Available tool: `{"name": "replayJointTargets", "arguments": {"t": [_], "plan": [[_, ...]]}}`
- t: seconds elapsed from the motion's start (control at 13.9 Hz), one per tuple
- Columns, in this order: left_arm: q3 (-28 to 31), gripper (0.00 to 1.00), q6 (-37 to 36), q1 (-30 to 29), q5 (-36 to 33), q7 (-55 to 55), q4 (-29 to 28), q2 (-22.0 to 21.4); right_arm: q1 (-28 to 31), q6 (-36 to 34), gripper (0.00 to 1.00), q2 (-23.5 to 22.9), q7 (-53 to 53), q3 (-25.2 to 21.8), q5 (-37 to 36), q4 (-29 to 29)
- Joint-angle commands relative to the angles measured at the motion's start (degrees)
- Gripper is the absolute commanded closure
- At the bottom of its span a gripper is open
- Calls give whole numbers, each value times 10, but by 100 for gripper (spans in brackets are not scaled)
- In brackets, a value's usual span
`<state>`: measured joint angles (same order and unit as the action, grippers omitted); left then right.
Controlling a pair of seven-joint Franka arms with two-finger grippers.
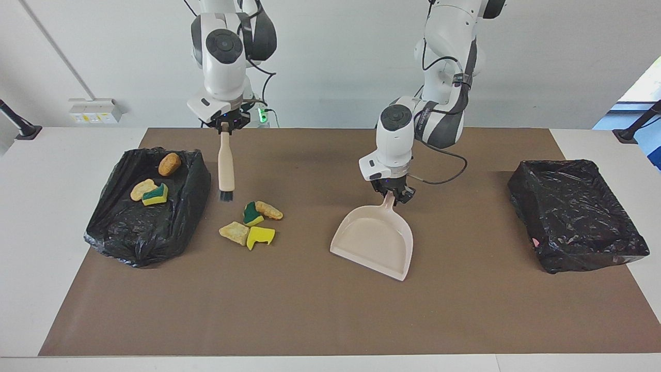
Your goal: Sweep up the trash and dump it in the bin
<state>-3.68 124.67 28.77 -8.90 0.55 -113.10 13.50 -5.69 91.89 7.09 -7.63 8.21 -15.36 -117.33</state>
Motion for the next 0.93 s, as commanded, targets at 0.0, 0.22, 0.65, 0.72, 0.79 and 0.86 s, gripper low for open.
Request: {"name": "replayJointTargets", "arguments": {"t": [0.0,0.22,0.65,0.72,0.79,0.86], "plan": [[-5,40,29,-9,12,-10,-21,-14,16,41,100,-99,12,10,-48,66],[-5,40,37,-9,27,-10,-19,-9,19,75,100,-118,7,11,-46,55],[-3,97,42,-10,35,-106,-18,-9,25,116,100,-135,2,10,-41,40],[-3,98,36,-8,35,-124,-20,-10,32,121,100,-140,1,9,-47,41],[-3,98,30,-9,34,-127,-20,-11,42,129,100,-149,1,10,-48,39],[-2,98,22,-11,28,-145,-16,-11,48,137,100,-151,1,10,-48,30]]}}
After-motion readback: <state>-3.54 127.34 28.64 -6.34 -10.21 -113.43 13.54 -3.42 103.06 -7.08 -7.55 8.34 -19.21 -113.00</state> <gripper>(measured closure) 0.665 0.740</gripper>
